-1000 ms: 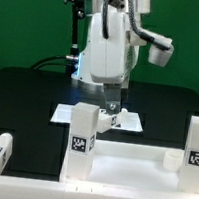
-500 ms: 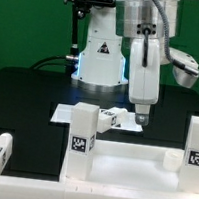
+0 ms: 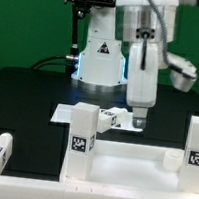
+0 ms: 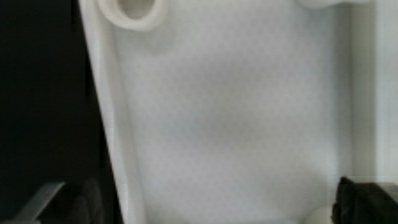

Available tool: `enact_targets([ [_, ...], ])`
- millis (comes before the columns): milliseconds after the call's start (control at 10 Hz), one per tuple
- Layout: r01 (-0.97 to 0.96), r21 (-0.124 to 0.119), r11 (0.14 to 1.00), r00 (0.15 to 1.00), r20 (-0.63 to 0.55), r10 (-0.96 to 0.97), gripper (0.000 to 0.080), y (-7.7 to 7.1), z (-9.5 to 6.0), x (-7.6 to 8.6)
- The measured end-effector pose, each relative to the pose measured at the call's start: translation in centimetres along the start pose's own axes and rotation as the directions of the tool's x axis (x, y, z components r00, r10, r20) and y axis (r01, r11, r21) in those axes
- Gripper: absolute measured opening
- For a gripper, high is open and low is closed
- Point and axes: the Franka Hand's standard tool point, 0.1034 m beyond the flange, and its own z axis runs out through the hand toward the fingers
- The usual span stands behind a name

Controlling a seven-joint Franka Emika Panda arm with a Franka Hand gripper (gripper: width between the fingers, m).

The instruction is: Assemble desk

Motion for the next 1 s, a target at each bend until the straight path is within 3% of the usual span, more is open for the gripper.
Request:
enact_targets([
  [100,-0.006,0.000,1.000,1.000,-0.026,0.006,0.0649,2.3,1.6,0.7],
  [300,0.009,-0.014,1.000,0.998,-0.070,-0.010,0.0649,3.9,4.2,1.5],
  [600,0.015,-0.040,0.999,0.995,-0.102,-0.019,0.0649,4.9,7.0,1.1],
  [900,0.011,-0.071,0.997,0.995,-0.100,-0.018,0.0649,4.9,7.8,-0.6],
  [1000,0.017,-0.071,0.997,0.995,-0.101,-0.024,0.0537,4.9,7.8,-0.4],
])
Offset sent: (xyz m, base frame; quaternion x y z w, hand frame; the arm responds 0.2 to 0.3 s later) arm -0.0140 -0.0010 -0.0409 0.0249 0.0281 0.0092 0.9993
